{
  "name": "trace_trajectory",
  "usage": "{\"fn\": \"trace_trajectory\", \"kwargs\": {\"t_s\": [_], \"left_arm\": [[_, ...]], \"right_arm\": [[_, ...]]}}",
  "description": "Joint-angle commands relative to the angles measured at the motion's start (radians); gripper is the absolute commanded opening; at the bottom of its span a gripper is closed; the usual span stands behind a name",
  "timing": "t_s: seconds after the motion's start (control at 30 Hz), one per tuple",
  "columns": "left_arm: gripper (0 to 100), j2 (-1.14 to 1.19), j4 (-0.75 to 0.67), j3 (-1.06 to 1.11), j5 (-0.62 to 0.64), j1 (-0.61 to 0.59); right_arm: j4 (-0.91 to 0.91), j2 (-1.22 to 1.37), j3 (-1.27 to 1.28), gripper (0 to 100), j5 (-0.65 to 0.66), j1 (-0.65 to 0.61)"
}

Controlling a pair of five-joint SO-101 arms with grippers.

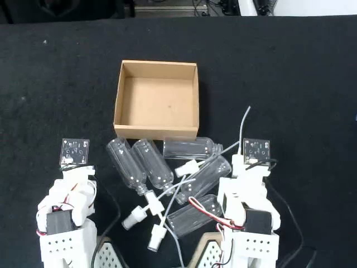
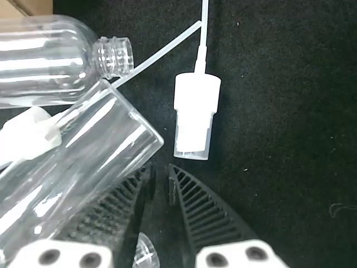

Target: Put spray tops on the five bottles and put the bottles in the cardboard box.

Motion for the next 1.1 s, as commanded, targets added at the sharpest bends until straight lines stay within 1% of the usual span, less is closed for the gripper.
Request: {"fn": "trace_trajectory", "kwargs": {"t_s": [0.0,0.37,0.43,0.5,0.57,0.63,0.7,0.8,0.83,0.93,1.07], "left_arm": [[3,-0.009,0.006,0.024,-0.014,0.013],[3,-0.009,0.002,0.024,-0.015,0.007],[3,-0.011,-0.038,0.024,-0.015,0.005],[3,-0.011,-0.115,0.018,-0.015,0.005],[3,-0.011,-0.189,-0.035,-0.009,0.007],[4,-0.011,-0.224,-0.125,-0.009,0.024],[7,-0.009,-0.216,-0.226,-0.009,0.074],[20,-0.008,-0.176,-0.314,0.002,0.151],[23,-0.008,-0.176,-0.325,0.031,0.163],[23,-0.006,-0.186,-0.349,0.144,0.171],[23,-0.005,-0.178,-0.337,0.173,0.217]], "right_arm": [[0.006,-0.096,-0.002,1.1,-0.003,0.014],[0.006,-0.096,-0.002,1.1,-0.003,0.014],[0.006,-0.096,-0.002,1.1,-0.003,0.014],[0.006,-0.096,-0.002,1.1,-0.003,0.014],[0.006,-0.096,-0.002,1.1,-0.003,0.014],[0.006,-0.096,-0.002,1.1,-0.003,0.014],[0.006,-0.096,-0.002,1.1,-0.003,0.014],[0.006,-0.096,-0.002,1.1,-0.003,0.014],[0.006,-0.096,-0.002,1.1,-0.003,0.014],[0.006,-0.096,-0.002,1.1,-0.003,0.014],[0.006,-0.096,-0.002,1.1,-0.003,0.014]]}}
